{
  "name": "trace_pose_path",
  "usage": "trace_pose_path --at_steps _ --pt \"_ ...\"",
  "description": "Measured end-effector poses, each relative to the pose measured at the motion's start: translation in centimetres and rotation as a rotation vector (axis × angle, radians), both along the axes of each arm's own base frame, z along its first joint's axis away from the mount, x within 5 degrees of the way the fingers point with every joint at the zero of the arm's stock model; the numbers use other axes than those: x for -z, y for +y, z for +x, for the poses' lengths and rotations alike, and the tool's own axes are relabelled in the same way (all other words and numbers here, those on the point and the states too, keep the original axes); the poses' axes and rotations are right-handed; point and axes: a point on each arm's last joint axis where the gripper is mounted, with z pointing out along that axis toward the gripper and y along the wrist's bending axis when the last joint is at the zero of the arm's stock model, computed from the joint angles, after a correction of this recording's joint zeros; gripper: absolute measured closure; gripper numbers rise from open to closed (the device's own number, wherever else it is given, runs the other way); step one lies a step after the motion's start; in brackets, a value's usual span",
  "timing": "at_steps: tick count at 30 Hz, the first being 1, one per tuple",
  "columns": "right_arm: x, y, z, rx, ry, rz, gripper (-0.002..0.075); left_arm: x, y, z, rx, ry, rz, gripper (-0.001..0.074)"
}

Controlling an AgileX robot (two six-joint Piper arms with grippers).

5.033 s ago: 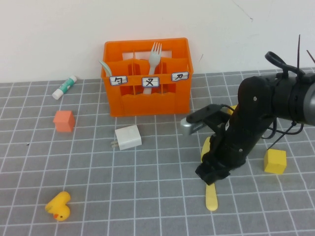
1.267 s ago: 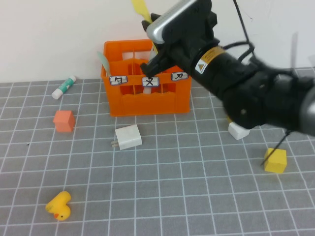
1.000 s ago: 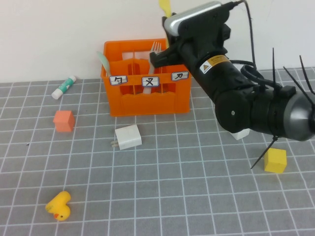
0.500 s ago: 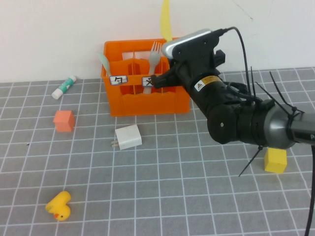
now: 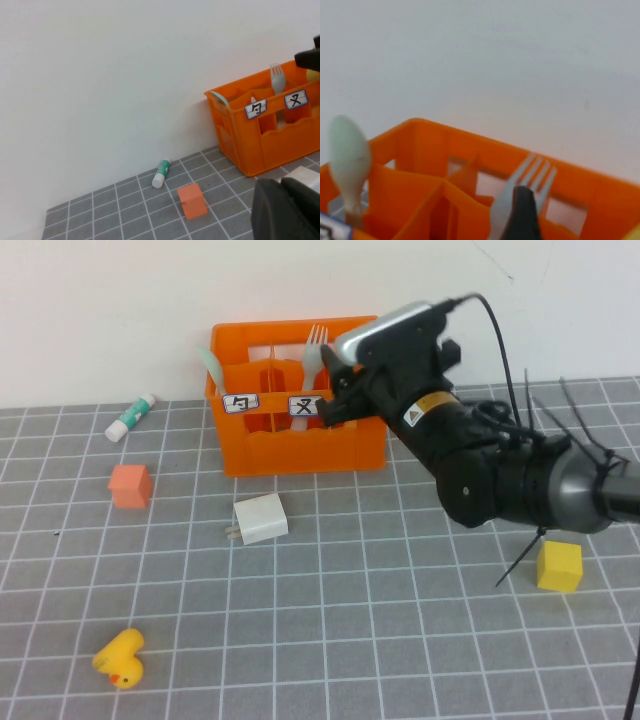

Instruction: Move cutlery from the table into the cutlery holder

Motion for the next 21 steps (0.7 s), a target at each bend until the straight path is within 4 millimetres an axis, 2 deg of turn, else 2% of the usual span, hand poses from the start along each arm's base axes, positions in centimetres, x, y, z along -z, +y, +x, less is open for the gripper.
trace_pose_path --at_steps 4,6,8,11,12,16,21 --pt "-3.4 0.2 -1.0 -0.077 -0.132 -0.122 0.0212 0.0 0.0 0.0 0.000 0.000 0.000 0.0736" --pt "-6.5 0.2 -2.2 -0.096 -0.186 -0.119 0.0247 0.0 0.0 0.0 0.000 0.000 0.000 0.0736" --pt "-9.9 -0.2 -4.0 -0.122 -0.182 -0.120 0.0343 0.0 0.0 0.0 0.000 0.000 0.000 0.0736" --pt "-14.4 -1.4 -7.2 -0.175 -0.127 -0.187 0.0575 0.0 0.0 0.0 0.000 0.000 0.000 0.0736" --pt "-15.8 -2.0 -8.5 -0.194 -0.099 -0.215 0.0627 0.0 0.0 0.0 0.000 0.000 0.000 0.0736" --pt "-19.1 -4.9 -12.8 -0.244 0.046 -0.320 0.0704 0.0 0.0 0.0 0.000 0.000 -0.001 0.0736" --pt "-20.8 -8.4 -17.5 -0.276 0.211 -0.466 0.0719 0.0 0.0 0.0 0.001 0.001 -0.004 0.0736"
